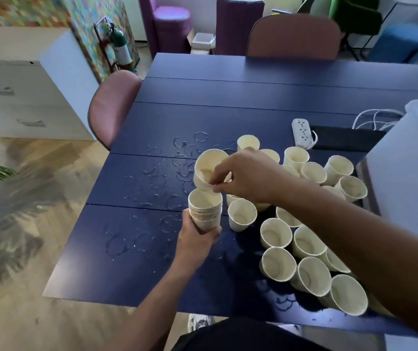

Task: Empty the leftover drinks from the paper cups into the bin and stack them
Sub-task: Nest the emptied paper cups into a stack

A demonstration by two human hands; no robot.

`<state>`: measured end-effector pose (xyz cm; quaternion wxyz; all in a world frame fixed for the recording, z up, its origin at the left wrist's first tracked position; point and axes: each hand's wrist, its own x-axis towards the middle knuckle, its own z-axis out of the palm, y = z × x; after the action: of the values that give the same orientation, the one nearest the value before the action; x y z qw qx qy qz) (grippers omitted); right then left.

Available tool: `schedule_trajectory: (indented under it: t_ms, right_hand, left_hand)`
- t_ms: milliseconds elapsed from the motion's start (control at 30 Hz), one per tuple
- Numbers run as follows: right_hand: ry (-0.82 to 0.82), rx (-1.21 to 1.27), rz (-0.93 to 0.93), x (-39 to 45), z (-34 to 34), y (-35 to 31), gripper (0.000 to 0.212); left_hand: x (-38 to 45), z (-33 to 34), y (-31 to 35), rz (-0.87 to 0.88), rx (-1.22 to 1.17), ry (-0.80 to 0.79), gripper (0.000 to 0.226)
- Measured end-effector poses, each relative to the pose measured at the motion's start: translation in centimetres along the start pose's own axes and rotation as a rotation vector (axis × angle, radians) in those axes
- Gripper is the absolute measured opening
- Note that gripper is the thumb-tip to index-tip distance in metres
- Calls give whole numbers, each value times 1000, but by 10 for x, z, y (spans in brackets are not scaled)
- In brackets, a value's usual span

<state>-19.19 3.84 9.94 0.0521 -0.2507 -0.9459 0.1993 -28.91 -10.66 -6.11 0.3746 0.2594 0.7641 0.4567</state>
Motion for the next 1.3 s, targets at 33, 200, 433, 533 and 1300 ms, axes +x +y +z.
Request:
schedule_trajectory:
  t_ms: [33, 200, 433, 533, 1300]
  right_hand:
    - [-9, 4, -9, -2, 2, 0, 11]
    - [-44, 42, 24, -9, 5, -2, 10]
    - [-213, 63, 13, -12, 23, -6, 15]
    - [-218, 158, 47, -13, 24, -5, 22]
    - [-221, -239, 246, -34, 98, 46, 22]
  left_hand:
    - [0, 1, -1, -7, 4, -1, 51]
    - [-2, 5, -1, -6, -1, -11, 54]
    - [-7, 3, 1, 80, 63, 19, 53]
    - [-9, 1, -3, 62, 64, 18, 54]
    - [-8, -6, -26, 32, 70, -6, 55]
